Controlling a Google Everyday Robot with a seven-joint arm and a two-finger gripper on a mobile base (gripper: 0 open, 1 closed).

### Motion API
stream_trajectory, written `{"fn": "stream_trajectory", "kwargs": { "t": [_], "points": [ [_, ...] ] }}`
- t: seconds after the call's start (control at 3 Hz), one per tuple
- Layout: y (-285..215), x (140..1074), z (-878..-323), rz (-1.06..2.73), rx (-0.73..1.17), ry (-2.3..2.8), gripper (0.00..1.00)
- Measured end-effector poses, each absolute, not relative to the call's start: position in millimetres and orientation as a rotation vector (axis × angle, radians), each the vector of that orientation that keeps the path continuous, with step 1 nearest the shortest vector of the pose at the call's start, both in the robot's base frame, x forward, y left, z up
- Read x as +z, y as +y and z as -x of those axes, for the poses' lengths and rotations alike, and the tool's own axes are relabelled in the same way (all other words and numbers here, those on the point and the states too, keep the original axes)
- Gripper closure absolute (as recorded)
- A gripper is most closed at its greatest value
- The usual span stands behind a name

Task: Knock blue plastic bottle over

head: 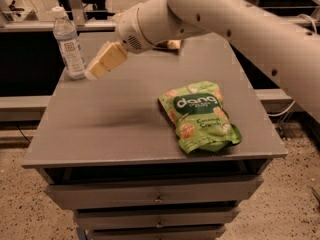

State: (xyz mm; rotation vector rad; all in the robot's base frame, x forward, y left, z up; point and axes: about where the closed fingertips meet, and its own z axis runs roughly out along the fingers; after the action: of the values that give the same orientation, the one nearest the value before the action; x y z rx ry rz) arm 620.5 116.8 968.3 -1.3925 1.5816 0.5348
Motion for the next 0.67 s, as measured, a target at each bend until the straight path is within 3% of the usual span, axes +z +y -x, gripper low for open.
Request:
{"fn": "stream_trajectory", "kwargs": {
  "t": [0.67],
  "points": [
    [211.4,957.8,-676.9,1.263,0.696,1.433,0.00]
  ]
}}
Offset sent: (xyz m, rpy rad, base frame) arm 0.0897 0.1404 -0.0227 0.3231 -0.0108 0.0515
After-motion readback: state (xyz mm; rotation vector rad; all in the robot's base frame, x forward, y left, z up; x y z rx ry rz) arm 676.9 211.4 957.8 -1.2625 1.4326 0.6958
